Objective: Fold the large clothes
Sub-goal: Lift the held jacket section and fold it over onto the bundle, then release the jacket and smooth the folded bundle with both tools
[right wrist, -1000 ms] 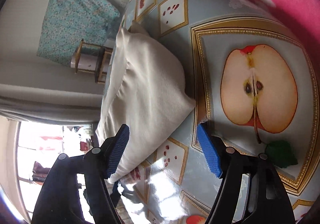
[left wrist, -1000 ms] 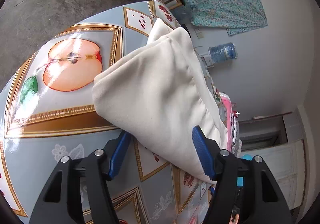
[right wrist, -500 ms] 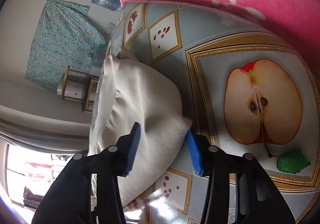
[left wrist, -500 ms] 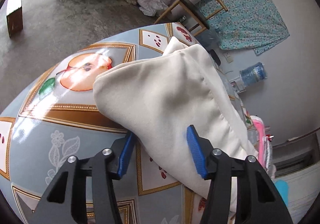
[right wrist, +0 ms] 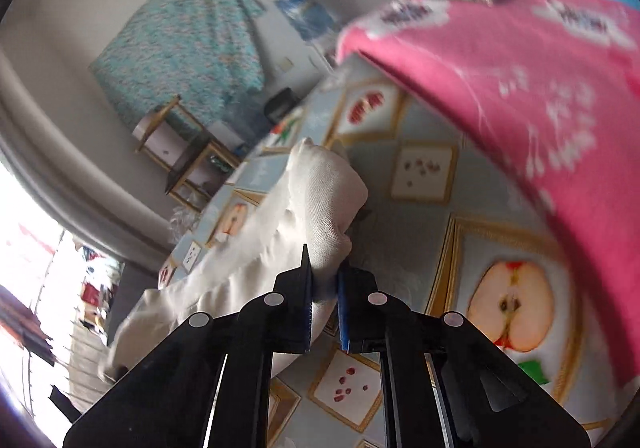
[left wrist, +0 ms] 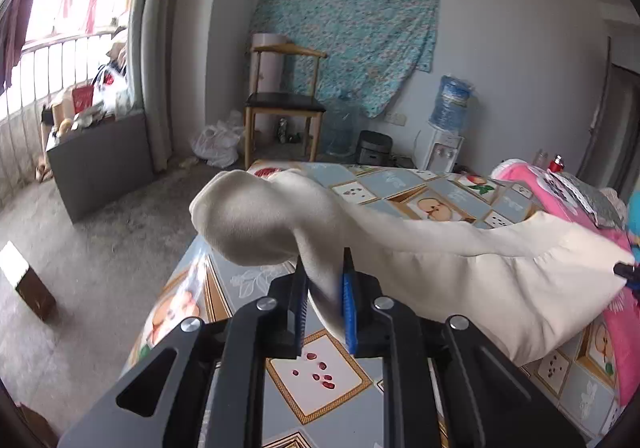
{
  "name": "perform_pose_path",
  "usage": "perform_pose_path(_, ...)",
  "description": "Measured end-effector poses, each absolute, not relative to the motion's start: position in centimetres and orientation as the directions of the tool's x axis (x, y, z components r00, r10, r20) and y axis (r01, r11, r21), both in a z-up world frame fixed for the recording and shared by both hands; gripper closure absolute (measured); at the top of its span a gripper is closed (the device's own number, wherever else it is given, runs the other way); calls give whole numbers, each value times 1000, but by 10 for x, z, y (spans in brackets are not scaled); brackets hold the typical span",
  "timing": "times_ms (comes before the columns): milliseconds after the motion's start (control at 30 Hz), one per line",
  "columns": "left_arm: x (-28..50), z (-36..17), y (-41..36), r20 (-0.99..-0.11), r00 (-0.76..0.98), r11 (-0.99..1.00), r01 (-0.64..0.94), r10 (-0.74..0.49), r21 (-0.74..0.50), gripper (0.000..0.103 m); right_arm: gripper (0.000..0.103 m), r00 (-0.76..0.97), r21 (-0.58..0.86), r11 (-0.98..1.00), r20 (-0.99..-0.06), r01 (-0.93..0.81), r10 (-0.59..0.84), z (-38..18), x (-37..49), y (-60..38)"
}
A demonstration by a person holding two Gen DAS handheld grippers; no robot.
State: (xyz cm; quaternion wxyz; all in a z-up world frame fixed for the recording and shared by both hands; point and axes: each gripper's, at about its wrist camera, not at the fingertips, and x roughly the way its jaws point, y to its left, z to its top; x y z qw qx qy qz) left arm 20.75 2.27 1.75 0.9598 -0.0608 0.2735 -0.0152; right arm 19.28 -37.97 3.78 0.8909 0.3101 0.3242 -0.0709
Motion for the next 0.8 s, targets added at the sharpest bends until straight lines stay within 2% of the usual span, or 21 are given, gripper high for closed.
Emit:
perform_pose_path(133, 179, 19, 31, -555, 822, 989, 62, -128, -137, 89, 93, 761, 505, 784, -645, 360, 66, 24, 161, -389)
perform_pose_path(300, 168, -34, 65, -711, 658, 947, 11, -249, -321, 86, 91, 657, 547, 701, -739, 458, 148, -50, 126, -411)
perform_pose_path(400, 160, -56, 88, -731, 602, 903, -39, -321, -429, 75, 75, 651, 549, 680, -747, 486, 137, -56, 111, -425)
perform_pose_path(433, 157, -57, 97, -734, 600, 894, -67, -319, -443, 64, 70, 652, 535, 684, -750, 496, 114, -50, 109, -430)
perform_pose_path(467, 151, -54, 103, -733, 607, 894, -78, -309, -442, 58, 68, 656, 510, 695, -751, 507, 72, -41, 106, -434)
perform_pose_path(533, 141, -44, 116, -722, 639, 906, -91, -265, -413, 53, 60, 676, 453, 727, -737, 516, -20, -18, 99, -440)
perform_pose_path(600, 132, -31, 124, -702, 678, 925, -87, -218, -371, 50, 59, 682, 384, 768, -726, 513, -92, -1, 97, -435)
perform_pose_path(633, 129, -25, 125, -689, 695, 933, -72, -206, -352, 49, 55, 686, 351, 793, -719, 498, -113, 5, 99, -427)
perform_pose_path(733, 135, -12, 114, -657, 721, 950, 5, -221, -313, 49, 42, 693, 277, 874, -715, 400, -90, 8, 114, -392)
perform_pose_path(800, 144, -8, 99, -652, 716, 953, 62, -249, -295, 48, 37, 686, 227, 922, -725, 314, -55, 3, 124, -362)
